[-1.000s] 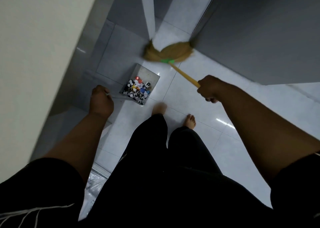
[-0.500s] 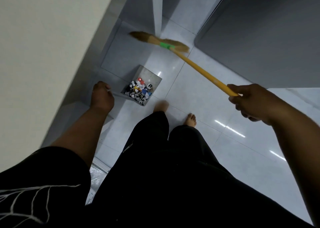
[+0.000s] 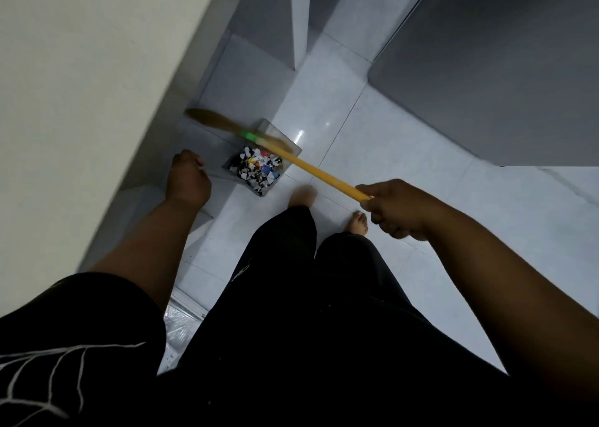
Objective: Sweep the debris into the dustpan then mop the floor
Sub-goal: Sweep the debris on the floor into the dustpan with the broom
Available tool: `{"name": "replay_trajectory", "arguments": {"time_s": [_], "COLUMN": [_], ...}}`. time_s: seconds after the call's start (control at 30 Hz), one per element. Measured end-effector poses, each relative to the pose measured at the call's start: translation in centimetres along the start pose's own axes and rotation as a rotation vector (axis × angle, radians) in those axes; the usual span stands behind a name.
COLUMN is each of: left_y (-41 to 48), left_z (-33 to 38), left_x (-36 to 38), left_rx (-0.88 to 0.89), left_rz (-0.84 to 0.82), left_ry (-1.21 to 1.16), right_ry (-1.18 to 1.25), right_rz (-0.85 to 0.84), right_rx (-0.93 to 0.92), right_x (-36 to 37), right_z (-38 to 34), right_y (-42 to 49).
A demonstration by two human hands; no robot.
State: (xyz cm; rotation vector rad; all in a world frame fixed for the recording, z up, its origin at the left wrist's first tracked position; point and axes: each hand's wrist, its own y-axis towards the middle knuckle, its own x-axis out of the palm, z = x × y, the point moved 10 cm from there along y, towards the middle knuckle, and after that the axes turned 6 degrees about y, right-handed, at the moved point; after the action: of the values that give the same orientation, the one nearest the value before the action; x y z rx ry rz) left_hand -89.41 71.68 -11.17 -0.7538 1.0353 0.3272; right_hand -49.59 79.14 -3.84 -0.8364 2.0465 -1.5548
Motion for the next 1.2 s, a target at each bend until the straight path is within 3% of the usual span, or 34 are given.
{"name": "replay_trajectory", "arguments": {"time_s": [0.27, 0.5, 0.7, 0.97, 1.2], "left_y": [-0.6, -2.1, -2.7, -2.2, -2.6], "left_z": [-1.6, -2.4, -2.6, -2.8, -0.4], "left_x": [-0.1, -1.0, -0.8, -1.0, -1.3], "left_rx": [-0.029, -0.072, -0.107, -0.098, 0.003], "left_rz": [-0.017, 0.032, 0.047, 0.021, 0.017], "left_ry": [-0.004, -0.017, -0.009, 0.011, -0.025], "right_ry": [-0.038, -0.121, -0.053, 0.009, -0.025], "right_rz": [0.024, 0.144, 0.000, -0.058, 0.095], "right_rx": [-0.119, -0.131, -0.029, -0.058, -0.118], "right_x": [-3.8, -5.3, -0.3, -1.2, -4.7], "right_z": [-0.7, -2.9, -2.3, 0.3, 1.0], "right_y": [-6.5, -2.0, 1.6, -4.0, -7.3]}}
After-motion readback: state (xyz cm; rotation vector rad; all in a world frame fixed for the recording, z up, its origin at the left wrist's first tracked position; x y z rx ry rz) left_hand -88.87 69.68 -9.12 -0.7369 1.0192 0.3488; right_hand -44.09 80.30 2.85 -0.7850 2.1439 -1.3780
